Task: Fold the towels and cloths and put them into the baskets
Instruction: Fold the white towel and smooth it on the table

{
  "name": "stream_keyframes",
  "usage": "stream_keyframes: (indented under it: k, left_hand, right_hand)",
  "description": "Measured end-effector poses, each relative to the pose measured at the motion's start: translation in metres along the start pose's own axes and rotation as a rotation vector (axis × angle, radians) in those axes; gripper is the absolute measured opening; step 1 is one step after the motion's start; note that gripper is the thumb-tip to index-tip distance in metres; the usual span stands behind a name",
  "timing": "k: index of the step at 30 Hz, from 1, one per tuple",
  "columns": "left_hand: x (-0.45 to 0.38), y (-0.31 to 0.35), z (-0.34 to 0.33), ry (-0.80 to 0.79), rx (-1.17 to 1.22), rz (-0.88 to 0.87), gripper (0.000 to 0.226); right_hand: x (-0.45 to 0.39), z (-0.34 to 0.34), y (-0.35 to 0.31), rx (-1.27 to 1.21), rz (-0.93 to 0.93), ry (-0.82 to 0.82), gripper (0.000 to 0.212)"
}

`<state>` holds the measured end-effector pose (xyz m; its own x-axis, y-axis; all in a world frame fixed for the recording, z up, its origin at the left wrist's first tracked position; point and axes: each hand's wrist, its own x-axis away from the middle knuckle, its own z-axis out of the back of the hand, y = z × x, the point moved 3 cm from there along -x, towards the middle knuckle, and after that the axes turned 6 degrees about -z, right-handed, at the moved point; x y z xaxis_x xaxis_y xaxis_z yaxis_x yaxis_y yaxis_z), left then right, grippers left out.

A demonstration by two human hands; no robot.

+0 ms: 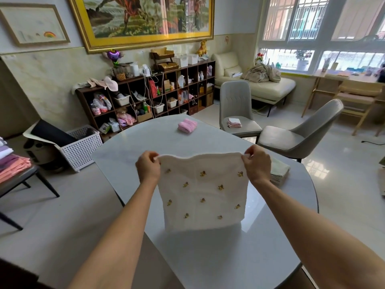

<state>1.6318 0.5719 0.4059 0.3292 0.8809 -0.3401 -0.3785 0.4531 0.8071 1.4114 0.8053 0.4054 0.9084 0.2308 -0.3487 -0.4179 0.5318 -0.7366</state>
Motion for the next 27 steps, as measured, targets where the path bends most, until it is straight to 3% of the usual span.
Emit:
stream_keyframes:
  k: [3,6,9,12,14,17,20,23,27]
  left_hand:
    - [0.014,-0.002,-0.011,-0.498,-0.581,-0.381,0.016]
    - [0.026,-0.006,-0.007,-0.585,-0.747,-0.467,0.015]
    - [0.026,-0.008,0.002,-0.742,-0.479,-0.249,0.035]
    - [0.035,-0.003,0.018,-1.155,-0.279,0.118,0.028]
    - [0.039,0.002,0.028,-1.281,-0.263,0.233,0.038]
    - [0.04,0.012,0.027,-1.315,-0.186,0.332,0.031]
    - [0.035,0.018,0.015,-1.266,-0.406,0.201,0.03]
    - [0.032,0.005,-0.002,-1.122,-0.616,0.043,0.024]
    - [0.045,-0.026,-0.032,-0.915,-0.721,0.005,0.014]
  right_hand:
    - [0.013,-0.005,-0.005,0.52,0.355,-0.16,0.017]
    - [0.02,-0.004,0.001,0.84,0.382,-0.273,0.027]
    - [0.016,0.006,0.005,0.876,0.283,-0.441,0.02]
    - [0.012,0.018,0.009,0.8,0.132,-0.856,0.016]
    - [0.014,0.029,0.006,0.735,-0.059,-1.064,0.013]
    - [0.014,0.033,-0.004,0.8,-0.135,-1.159,0.012]
    - [0.012,0.024,-0.008,0.766,-0.152,-1.139,0.013]
    - [0.011,0.011,0.005,0.683,-0.137,-1.063,0.01]
    - [0.016,-0.015,0.039,0.731,0.06,-0.815,0.014]
